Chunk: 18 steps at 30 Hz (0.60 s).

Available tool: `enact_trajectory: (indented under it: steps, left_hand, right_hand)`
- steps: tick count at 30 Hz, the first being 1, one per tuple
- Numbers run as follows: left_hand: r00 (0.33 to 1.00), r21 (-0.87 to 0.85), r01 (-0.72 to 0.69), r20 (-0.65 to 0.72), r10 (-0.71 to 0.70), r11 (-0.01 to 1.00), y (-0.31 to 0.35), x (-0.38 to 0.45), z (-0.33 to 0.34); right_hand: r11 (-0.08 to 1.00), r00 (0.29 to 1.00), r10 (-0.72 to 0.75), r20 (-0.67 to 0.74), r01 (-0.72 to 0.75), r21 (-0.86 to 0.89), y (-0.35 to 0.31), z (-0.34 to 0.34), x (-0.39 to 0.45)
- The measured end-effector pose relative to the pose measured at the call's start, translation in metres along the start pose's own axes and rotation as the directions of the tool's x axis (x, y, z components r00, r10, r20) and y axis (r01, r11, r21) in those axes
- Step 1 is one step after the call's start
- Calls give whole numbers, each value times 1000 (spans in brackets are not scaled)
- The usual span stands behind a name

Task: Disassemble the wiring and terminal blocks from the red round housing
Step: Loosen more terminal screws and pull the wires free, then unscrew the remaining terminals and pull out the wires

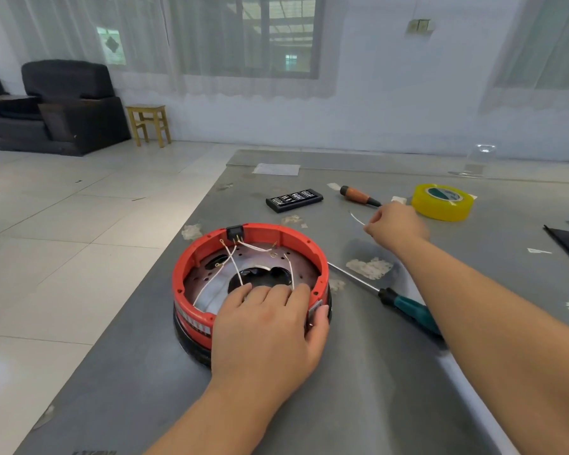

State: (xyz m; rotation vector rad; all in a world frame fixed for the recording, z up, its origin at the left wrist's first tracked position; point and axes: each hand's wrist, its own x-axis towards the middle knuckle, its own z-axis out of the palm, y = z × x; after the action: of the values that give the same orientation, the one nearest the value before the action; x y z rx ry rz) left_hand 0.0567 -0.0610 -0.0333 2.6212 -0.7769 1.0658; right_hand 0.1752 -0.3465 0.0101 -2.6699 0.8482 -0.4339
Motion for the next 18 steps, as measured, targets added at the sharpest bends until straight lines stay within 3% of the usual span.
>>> enact_trajectory:
  steps: [5,18]
  left_hand:
    - [999,-23,-7,-42,6,1000,-2,-1,7]
    - [998,-43,4,-56,-7,999,-2,-2,7]
  right_hand:
    - [987,998,55,-22,-58,-152,-6,20,29]
    - [971,994,110,6,-106,-214,-4,26,38]
